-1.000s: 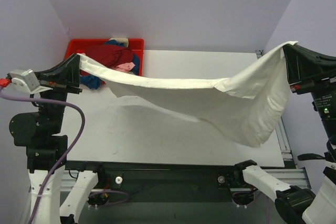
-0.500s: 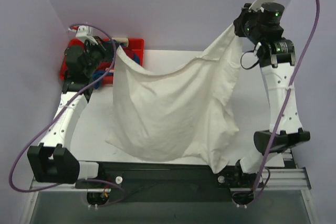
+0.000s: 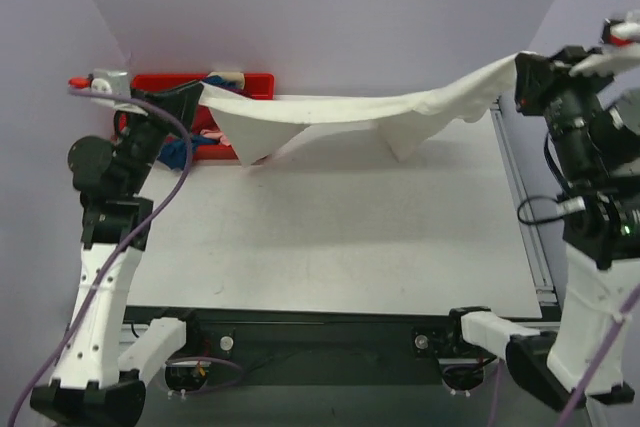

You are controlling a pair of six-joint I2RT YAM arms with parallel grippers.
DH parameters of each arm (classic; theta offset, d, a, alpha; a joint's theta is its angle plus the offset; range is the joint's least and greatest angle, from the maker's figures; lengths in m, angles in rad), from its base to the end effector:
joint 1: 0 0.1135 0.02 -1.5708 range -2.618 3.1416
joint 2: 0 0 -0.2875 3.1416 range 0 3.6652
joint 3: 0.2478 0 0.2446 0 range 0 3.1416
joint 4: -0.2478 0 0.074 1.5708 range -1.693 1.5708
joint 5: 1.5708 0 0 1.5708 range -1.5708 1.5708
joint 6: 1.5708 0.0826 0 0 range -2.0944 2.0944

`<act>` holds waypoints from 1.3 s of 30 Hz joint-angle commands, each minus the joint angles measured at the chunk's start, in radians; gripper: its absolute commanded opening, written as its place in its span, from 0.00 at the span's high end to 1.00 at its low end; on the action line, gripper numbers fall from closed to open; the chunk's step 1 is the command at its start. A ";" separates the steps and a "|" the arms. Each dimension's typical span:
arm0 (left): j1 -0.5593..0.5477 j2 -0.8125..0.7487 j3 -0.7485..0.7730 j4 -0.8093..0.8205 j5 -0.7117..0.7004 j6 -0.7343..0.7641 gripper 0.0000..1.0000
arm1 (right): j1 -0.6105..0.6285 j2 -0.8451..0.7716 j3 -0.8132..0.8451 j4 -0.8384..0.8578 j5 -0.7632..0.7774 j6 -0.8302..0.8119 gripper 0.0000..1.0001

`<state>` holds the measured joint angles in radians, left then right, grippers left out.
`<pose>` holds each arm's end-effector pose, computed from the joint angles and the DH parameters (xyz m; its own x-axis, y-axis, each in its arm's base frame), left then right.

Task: Fold and stack the t-shirts
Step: Flatten out the tshirt

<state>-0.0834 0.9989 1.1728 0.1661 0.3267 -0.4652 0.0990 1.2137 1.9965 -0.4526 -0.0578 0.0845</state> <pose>0.2281 -0.0457 0.5061 0.1264 -0.4369 -0.8906 0.4891 0.8085 -0.3273 0.1919 0.0239 0.6434 0.3086 0.1153 -0.9442 -0.1797 0.9818 0.0612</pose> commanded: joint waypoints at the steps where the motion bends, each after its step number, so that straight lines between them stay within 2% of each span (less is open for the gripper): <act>1: -0.001 -0.162 0.011 -0.016 -0.035 0.026 1.00 | -0.001 -0.140 -0.036 0.101 -0.013 -0.017 1.00; 7: -0.001 -0.289 0.125 -0.155 -0.075 0.072 1.00 | -0.001 -0.299 0.007 0.089 -0.042 -0.026 1.00; 12: 0.001 -0.277 0.189 -0.157 -0.061 0.079 1.00 | 0.001 -0.301 0.094 0.089 -0.091 -0.020 1.00; 16: 0.001 -0.197 0.188 -0.116 -0.048 0.074 1.00 | -0.001 -0.205 0.125 0.097 -0.114 -0.002 1.00; 20: 0.001 -0.054 0.105 -0.015 -0.044 0.056 1.00 | -0.001 -0.057 0.070 0.129 -0.122 0.029 1.00; 22: 0.001 0.061 0.070 0.016 -0.073 0.054 1.00 | 0.001 0.024 0.032 0.153 -0.084 0.040 1.00; 24: 0.002 0.210 0.045 0.052 -0.121 0.069 1.00 | -0.001 0.186 0.035 0.160 -0.032 0.043 1.00; 25: 0.002 0.269 0.051 0.055 -0.135 0.079 0.85 | -0.002 0.319 0.068 0.158 0.025 0.043 1.00; 26: 0.004 0.327 0.063 0.052 -0.146 0.094 0.75 | -0.005 0.393 0.096 0.152 0.051 0.044 1.00; 27: 0.004 0.442 0.097 0.047 -0.143 0.102 0.70 | -0.008 0.467 0.140 0.143 0.088 0.046 1.00; 28: 0.004 0.492 0.122 0.039 -0.120 0.105 0.51 | -0.018 0.622 0.253 0.091 0.114 0.055 0.90; 29: 0.004 0.535 0.143 0.012 -0.111 0.112 0.39 | -0.025 0.703 0.334 0.051 0.134 0.061 0.76; 30: -0.004 0.587 0.163 0.003 -0.107 0.114 0.30 | -0.034 0.777 0.404 0.013 0.134 0.070 0.59; 31: -0.009 0.596 0.159 -0.002 -0.107 0.114 0.22 | -0.042 0.888 0.456 -0.053 0.133 0.078 0.32; 32: -0.013 0.596 0.148 0.013 -0.129 0.117 0.12 | -0.057 0.920 0.491 -0.067 0.121 0.099 0.23; 34: -0.038 0.558 0.087 0.039 -0.159 0.123 0.06 | -0.070 0.934 0.441 -0.061 0.102 0.121 0.02; 35: -0.048 0.541 0.067 0.049 -0.191 0.138 0.03 | -0.080 0.925 0.374 -0.058 0.092 0.129 0.00; 38: -0.111 0.474 -0.013 0.039 -0.256 0.171 0.03 | -0.082 0.845 0.225 -0.028 0.069 0.165 0.00; 39: -0.130 0.440 -0.037 0.039 -0.277 0.178 0.03 | -0.082 0.818 0.100 -0.014 0.034 0.193 0.00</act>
<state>-0.1562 1.5749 1.1591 0.1101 0.1219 -0.3382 0.0238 2.2799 2.1822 -0.5095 0.0032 0.2134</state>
